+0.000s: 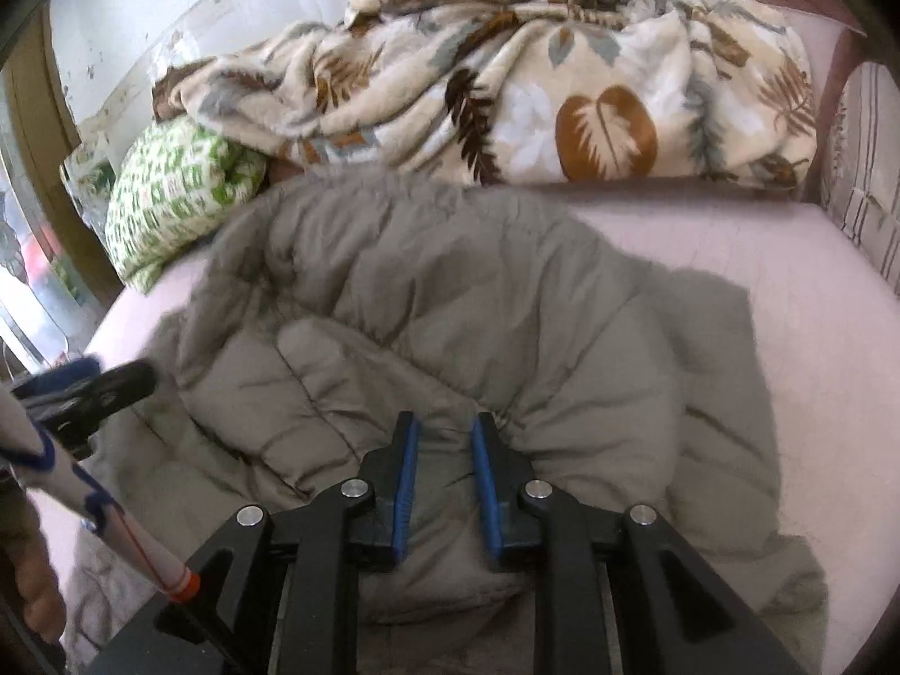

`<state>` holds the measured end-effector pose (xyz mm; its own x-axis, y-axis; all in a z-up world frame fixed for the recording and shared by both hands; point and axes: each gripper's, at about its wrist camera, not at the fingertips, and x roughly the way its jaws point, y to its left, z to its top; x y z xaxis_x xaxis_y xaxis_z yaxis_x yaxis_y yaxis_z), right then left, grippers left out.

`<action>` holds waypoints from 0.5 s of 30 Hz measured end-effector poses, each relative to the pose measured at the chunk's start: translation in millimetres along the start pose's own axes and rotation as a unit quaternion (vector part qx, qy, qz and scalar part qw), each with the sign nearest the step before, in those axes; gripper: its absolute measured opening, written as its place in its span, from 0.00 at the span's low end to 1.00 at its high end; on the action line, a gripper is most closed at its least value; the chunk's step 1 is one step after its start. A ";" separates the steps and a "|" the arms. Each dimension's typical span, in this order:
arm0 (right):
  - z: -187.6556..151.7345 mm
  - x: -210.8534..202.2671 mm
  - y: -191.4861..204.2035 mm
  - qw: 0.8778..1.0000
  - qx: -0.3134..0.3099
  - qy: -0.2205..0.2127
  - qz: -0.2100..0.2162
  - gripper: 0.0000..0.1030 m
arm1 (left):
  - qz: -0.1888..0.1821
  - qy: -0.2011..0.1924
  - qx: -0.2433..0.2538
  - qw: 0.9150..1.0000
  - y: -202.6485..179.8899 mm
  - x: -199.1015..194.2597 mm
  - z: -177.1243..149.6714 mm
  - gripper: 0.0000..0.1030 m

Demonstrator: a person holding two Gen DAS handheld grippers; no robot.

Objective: Fold large clothes

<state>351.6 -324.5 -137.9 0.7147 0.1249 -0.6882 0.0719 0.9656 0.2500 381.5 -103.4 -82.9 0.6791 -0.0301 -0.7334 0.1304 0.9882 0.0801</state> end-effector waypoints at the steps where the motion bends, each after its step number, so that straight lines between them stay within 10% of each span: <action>1: 4.2 -7.5 1.0 1.000 0.003 -0.012 0.000 0.20 | 0.001 0.001 -0.004 1.000 5.9 -8.2 -3.0 0.80; 15: -55.0 -88.7 21.4 0.999 0.000 -0.022 -0.030 0.45 | 0.053 0.045 -0.063 0.996 106.3 -91.4 -123.5 0.80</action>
<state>251.5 -302.4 -108.9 0.7390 0.0567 -0.6714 0.1157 0.9710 0.2093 244.0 23.0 -90.8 0.6157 0.0843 -0.7835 -0.0348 0.9962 0.0798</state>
